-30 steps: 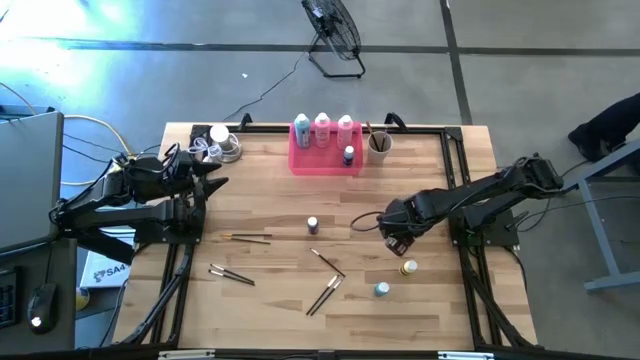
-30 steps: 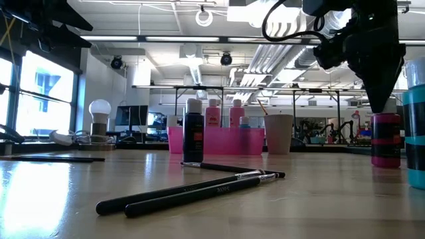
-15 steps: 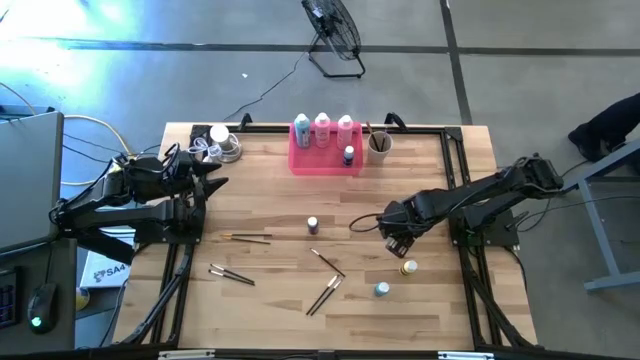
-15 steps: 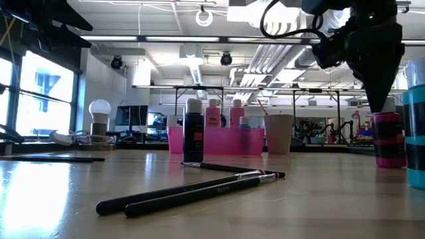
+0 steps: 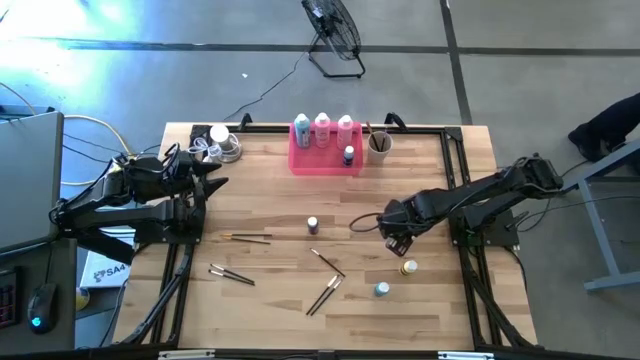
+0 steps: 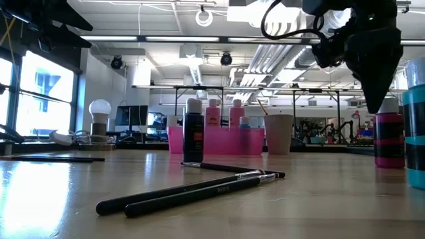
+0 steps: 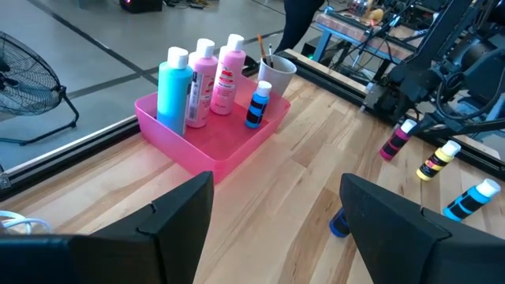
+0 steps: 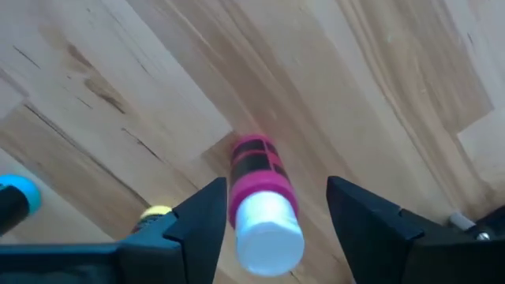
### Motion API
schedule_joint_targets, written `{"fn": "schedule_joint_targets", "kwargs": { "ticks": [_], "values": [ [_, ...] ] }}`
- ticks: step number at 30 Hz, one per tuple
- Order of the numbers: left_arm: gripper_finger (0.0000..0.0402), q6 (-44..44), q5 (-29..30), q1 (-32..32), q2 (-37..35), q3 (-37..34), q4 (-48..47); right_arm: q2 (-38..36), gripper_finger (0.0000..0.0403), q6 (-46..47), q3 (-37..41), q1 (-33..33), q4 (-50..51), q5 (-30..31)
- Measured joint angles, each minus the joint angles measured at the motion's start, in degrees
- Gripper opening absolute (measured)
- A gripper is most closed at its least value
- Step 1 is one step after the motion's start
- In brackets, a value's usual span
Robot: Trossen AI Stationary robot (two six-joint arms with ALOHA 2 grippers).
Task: Pick & Place Paint Supplies
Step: Put the small pink paint bottle into the pink bin
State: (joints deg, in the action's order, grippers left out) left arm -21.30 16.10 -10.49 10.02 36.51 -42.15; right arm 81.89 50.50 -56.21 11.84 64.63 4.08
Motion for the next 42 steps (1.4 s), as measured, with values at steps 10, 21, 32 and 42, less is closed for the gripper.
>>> {"fn": "schedule_joint_targets", "kwargs": {
  "ticks": [10,21,32,42],
  "values": [
    [0.0271,0.0,0.0,0.0,0.0,0.0,0.0,0.0,0.0213,-2.57,0.0,0.0,1.38,-3.34],
    [0.0271,0.0,-0.02,-0.02,0.0,0.0,0.0,0.0,0.0213,-2.78,0.0,0.0,2.1,-5.45],
    [0.0271,-0.02,-0.02,-0.02,0.0,0.0,0.01,0.0,0.0201,-2.71,0.0,0.0,2.06,-2.95],
    [0.0271,-0.02,-0.02,-0.02,0.0,0.0,0.01,0.0,0.0186,-2.83,0.0,0.0,2.16,-4.64]
  ]
}}
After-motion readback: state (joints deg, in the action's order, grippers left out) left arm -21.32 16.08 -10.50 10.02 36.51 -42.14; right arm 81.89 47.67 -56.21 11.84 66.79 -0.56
